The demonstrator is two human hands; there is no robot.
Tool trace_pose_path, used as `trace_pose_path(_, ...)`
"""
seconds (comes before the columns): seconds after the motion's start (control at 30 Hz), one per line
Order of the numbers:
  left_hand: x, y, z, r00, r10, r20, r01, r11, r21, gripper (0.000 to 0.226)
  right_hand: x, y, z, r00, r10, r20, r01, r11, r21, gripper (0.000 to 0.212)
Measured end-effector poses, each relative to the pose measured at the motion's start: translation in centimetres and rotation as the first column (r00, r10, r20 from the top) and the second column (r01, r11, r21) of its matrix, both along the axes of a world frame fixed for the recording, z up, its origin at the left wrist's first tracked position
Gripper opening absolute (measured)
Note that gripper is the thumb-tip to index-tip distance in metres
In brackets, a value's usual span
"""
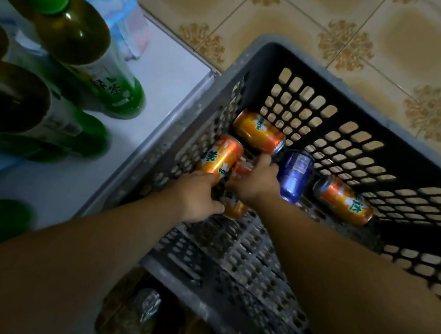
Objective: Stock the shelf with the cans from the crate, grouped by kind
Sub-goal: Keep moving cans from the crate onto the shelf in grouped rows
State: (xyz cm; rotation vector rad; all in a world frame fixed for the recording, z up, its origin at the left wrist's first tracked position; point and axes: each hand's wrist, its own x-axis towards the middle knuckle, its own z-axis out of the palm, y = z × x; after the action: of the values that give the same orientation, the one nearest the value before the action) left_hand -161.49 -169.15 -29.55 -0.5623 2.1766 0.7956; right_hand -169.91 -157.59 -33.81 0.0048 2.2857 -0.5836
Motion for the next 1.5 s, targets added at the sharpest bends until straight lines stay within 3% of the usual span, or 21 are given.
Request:
trace_pose_path(0.13,0.4,-0.2,1.4,0.996,0.085,-0.019,-0.083,0.990,0.113,0.069,1.4,2.3,2.3,0.946,-0.307,0.102,0.321,0.928,-0.188,0.094)
trace_pose_path(0.23,1.0,-0.3,4.2,0.957,0.286,-0.046,-0.260,0.916,0.305,0.063,1.7,3.2,6.0,0.776,-0.561,0.289,0.631,0.690,-0.354,0.078)
trace_pose_path(0.4,2.1,0.7,13.3,0.794,0.604,-0.071,-0.457,0.669,0.586,0.072,3.7,4.6,15.5,0.639,-0.556,0.532,0.766,0.392,-0.510,0.053)
trace_pose_path(0.5,3.4,0.2,20.0,0.711,0.698,-0.081,-0.481,0.568,0.668,0.060,5.6,4.4,21.1,0.659,-0.513,0.550,0.744,0.337,-0.577,0.049)
trace_pose_path(0.63,6.1,-0.8,29.4,0.631,0.754,-0.181,-0.444,0.543,0.713,0.056,8.9,4.0,29.1,0.779,-0.377,0.501,0.622,0.371,-0.689,0.047)
trace_pose_path(0.7,7.6,-1.1,33.7,0.547,0.805,-0.228,-0.442,0.509,0.738,0.059,10.5,3.7,33.0,0.839,-0.298,0.455,0.541,0.376,-0.752,0.051)
trace_pose_path(0.77,10.1,-1.2,38.2,0.447,0.852,-0.272,-0.429,0.471,0.771,0.048,12.9,3.1,37.2,0.884,-0.229,0.407,0.465,0.348,-0.814,0.051)
trace_pose_path(0.83,13.0,-1.1,42.2,0.415,0.859,-0.299,-0.382,0.463,0.800,0.036,15.5,2.1,41.4,0.925,-0.184,0.332,0.375,0.299,-0.878,0.044)
trace_pose_path(1.0,22.1,-2.4,51.6,0.341,0.812,-0.474,-0.311,0.573,0.758,0.041,22.5,-0.8,50.2,0.999,-0.014,-0.038,-0.032,0.327,-0.945,0.061)
trace_pose_path(1.17,33.4,-4.5,58.5,0.261,0.737,-0.624,-0.373,0.673,0.639,0.039,30.7,-4.4,56.2,0.896,0.218,-0.387,-0.442,0.350,-0.826,0.061)
trace_pose_path(1.23,37.8,-5.1,60.2,0.239,0.697,-0.676,-0.425,0.701,0.573,0.045,34.2,-6.1,57.8,0.839,0.302,-0.453,-0.537,0.331,-0.776,0.057)
trace_pose_path(1.37,46.2,-6.4,61.9,0.164,0.663,-0.730,-0.545,0.678,0.493,0.062,41.2,-9.8,59.6,0.733,0.434,-0.525,-0.661,0.267,-0.701,0.068)
trace_pose_path(1.5,52.6,-7.7,61.7,0.056,0.643,-0.764,-0.642,0.609,0.465,0.059,47.1,-13.0,60.3,0.647,0.499,-0.577,-0.729,0.184,-0.659,0.070)
